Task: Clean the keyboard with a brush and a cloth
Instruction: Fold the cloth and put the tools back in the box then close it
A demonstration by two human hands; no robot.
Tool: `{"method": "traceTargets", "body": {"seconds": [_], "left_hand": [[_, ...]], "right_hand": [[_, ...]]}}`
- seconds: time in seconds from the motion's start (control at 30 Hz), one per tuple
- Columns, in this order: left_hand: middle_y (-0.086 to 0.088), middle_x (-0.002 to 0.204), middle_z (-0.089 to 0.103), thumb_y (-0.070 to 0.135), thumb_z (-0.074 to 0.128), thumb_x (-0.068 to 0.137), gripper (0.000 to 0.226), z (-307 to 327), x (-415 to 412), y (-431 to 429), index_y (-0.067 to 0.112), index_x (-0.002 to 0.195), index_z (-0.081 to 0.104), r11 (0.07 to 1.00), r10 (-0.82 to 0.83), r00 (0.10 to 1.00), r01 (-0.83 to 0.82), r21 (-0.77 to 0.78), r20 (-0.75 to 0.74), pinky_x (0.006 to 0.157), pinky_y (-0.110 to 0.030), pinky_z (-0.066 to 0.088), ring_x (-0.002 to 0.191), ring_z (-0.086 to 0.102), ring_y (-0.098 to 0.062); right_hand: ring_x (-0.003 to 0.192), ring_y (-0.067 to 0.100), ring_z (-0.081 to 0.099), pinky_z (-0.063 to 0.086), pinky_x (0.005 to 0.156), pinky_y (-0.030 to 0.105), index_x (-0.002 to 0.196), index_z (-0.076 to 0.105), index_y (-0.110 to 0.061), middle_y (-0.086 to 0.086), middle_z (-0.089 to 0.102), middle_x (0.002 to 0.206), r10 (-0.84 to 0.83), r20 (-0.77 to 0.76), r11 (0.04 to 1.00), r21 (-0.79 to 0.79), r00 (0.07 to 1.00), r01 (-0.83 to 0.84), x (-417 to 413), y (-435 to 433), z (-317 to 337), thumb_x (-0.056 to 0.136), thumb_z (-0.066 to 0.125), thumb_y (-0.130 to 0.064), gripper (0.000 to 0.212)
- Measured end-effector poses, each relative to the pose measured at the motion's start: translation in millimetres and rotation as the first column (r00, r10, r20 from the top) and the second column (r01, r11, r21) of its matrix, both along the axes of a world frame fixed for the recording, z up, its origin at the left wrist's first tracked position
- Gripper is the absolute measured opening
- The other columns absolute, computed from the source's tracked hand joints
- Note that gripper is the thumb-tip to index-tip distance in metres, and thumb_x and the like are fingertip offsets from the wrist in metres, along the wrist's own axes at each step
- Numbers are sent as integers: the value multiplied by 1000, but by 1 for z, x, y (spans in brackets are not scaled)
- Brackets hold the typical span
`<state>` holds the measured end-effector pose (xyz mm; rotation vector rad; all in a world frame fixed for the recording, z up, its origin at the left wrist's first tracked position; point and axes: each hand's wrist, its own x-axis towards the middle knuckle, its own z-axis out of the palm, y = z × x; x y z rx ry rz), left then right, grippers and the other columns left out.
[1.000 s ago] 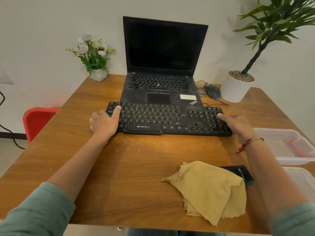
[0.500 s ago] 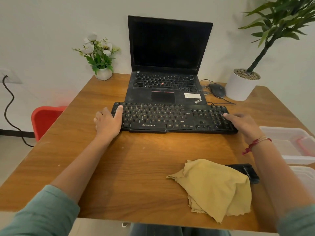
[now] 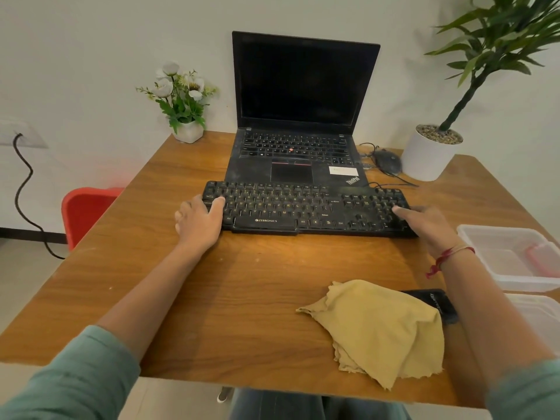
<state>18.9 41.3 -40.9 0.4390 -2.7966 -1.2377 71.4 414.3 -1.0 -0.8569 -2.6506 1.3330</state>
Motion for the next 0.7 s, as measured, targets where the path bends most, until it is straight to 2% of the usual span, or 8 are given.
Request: {"method": "traceTargets", "body": {"seconds": [0.1, 0.2, 0.3, 0.4, 0.47, 0.57, 0.7], "left_hand": [[-18, 153, 24, 48, 40, 98, 67, 4, 13, 4, 9, 151, 24, 1000, -12, 997, 12, -9, -78, 113, -50, 18, 142, 16, -36], [-11, 155, 20, 45, 47, 96, 71, 17, 46, 19, 13, 152, 19, 996, -73, 967, 58, -69, -244, 115, -48, 17, 143, 13, -28], [6, 146, 28, 46, 49, 89, 67, 28, 93, 55, 20, 147, 28, 980, -200, 885, 183, -81, -421, 108, -41, 31, 136, 22, -13], [20, 131, 27, 53, 45, 82, 66, 22, 133, 92, 28, 141, 34, 915, -387, 815, 398, -70, -432, 97, -30, 31, 124, 23, 1], [21, 126, 28, 56, 43, 82, 61, 14, 149, 110, 32, 137, 39, 859, -485, 780, 509, -49, -395, 97, -27, 27, 119, 21, 5], [21, 123, 30, 57, 39, 81, 60, 5, 162, 128, 33, 135, 40, 805, -568, 743, 592, -47, -354, 100, -27, 27, 118, 23, 2], [19, 121, 30, 59, 37, 79, 61, -3, 168, 141, 30, 133, 45, 746, -652, 682, 656, -117, -332, 99, -28, 25, 118, 24, 0]], "right_hand": [[104, 23, 50, 42, 84, 35, 130, 49, -8, 8, 56, 120, 55, -18, 998, 30, 998, -54, 7, -4, 2, 91, 59, -38, 50], [127, 26, 42, 40, 103, 43, 142, 38, -17, 9, 43, 142, 77, -151, 989, 138, 986, -56, 25, -11, 8, 89, 60, -41, 62], [126, 15, 43, 38, 101, 33, 137, 48, -24, 2, 46, 141, 110, -386, 989, 138, 916, -60, 55, -20, 16, 90, 61, -37, 51], [119, 12, 52, 42, 103, 36, 125, 60, -26, 0, 57, 128, 180, -468, 984, 86, 865, -158, 87, -36, 27, 89, 63, -33, 36], [115, 10, 54, 42, 102, 32, 119, 63, -28, -3, 60, 121, 253, -453, 967, 129, 855, -218, 105, -44, 29, 90, 64, -27, 29], [109, 0, 52, 38, 96, 24, 109, 63, -34, -17, 58, 112, 392, -387, 913, 275, 835, -301, 124, -50, 25, 89, 65, -26, 22], [106, 5, 51, 41, 92, 28, 111, 65, -28, -12, 57, 112, 448, -239, 865, 360, 862, -350, 142, -41, 12, 86, 66, -32, 25]]}}
